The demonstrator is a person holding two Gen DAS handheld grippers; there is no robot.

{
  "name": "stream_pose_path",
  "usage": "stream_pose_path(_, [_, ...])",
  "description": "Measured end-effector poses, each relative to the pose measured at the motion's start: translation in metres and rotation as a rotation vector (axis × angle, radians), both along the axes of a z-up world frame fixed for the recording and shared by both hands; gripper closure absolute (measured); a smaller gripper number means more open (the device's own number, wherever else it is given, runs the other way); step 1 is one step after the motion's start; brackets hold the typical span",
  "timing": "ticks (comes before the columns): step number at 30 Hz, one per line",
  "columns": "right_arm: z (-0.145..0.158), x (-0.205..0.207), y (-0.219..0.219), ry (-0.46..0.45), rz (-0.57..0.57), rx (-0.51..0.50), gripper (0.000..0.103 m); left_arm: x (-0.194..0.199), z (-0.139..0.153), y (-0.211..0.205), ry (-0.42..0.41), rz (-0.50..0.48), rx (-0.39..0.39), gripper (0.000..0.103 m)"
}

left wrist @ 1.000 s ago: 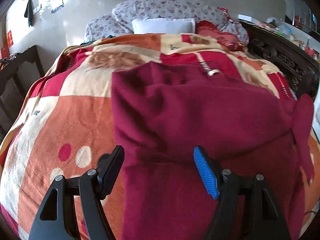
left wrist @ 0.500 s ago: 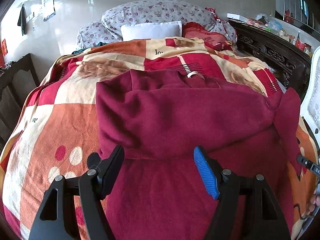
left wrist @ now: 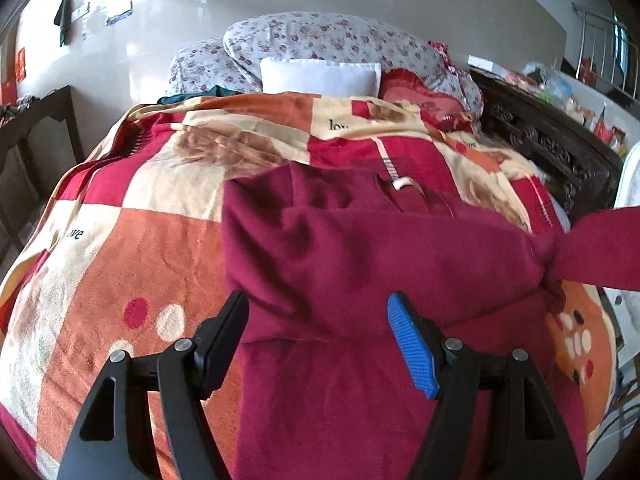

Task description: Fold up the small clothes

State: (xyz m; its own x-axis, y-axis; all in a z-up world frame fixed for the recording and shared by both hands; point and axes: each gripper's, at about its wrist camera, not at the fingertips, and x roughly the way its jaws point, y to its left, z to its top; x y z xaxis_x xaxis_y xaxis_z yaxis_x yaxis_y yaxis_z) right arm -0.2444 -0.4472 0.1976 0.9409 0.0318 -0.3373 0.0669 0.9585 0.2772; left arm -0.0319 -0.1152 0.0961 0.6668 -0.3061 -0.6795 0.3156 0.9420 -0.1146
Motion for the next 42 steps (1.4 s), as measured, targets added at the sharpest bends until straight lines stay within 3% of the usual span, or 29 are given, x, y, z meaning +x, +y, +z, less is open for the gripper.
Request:
stream_pose_path(3, [0.014,0.04,0.046,0.0,0.098,-0.063,0.094,0.004,0.002,0.014,-0.003,0.024,-0.018,0.032])
stream_pose_path(7, [-0.005,0.113,0.103,0.099,0.253,-0.081,0.095,0.014,0.0,0.038,0.003,0.066,-0.043,0.032])
stream_pose_path(12, [-0.075,0.208,0.165,0.276,0.389,-0.081,0.094,0.028,-0.008,0.062,0.023,0.115,-0.084,0.032])
stream_pose_path(14, [-0.106,0.236,0.172,0.337,0.439,-0.018,0.091,0.034,-0.014,0.064,0.049,0.121,-0.098,0.032])
stream_pose_path(17, [-0.145,0.256,0.161,0.467,0.42,0.133,0.071,0.036,-0.017,0.059,0.057,0.1,-0.105,0.032])
stream_pose_path(19, [-0.145,0.238,0.144,0.422,0.407,0.184,0.065,0.035,-0.017,0.051,0.051,0.067,-0.107,0.03])
stream_pose_path(21, [-0.136,0.212,0.127,0.375,0.366,0.166,0.042,0.036,-0.018,0.041,0.051,0.048,-0.108,0.028])
stream_pose_path(23, [-0.127,0.182,0.109,0.333,0.318,0.139,0.029,0.037,-0.02,0.026,0.065,0.017,-0.128,0.027])
stream_pose_path(26, [-0.121,0.143,0.08,0.322,0.278,0.12,0.029,0.037,-0.025,-0.006,0.103,-0.055,-0.146,0.027])
stream_pose_path(30, [-0.109,0.097,0.042,0.303,0.217,0.105,0.029,0.042,-0.041,-0.048,0.148,-0.098,-0.053,0.029])
stream_pose_path(33, [-0.093,0.062,0.008,0.309,0.141,0.058,0.029,0.05,-0.058,-0.068,0.217,-0.109,-0.04,0.044])
stream_pose_path(35, [-0.078,0.037,-0.02,0.296,0.081,0.057,0.029,0.05,-0.062,-0.074,0.209,-0.091,-0.025,0.057])
stream_pose_path(36, [-0.072,0.028,-0.032,0.292,0.051,0.055,0.027,0.049,-0.06,-0.076,0.196,-0.094,-0.024,0.083])
stream_pose_path(37, [-0.066,0.018,-0.043,0.288,0.016,0.046,0.026,0.048,-0.058,-0.078,0.19,-0.095,-0.02,0.098])
stream_pose_path(42, [-0.049,-0.007,-0.076,0.272,-0.087,0.036,0.02,0.039,-0.005,-0.057,0.109,-0.104,-0.138,0.099])
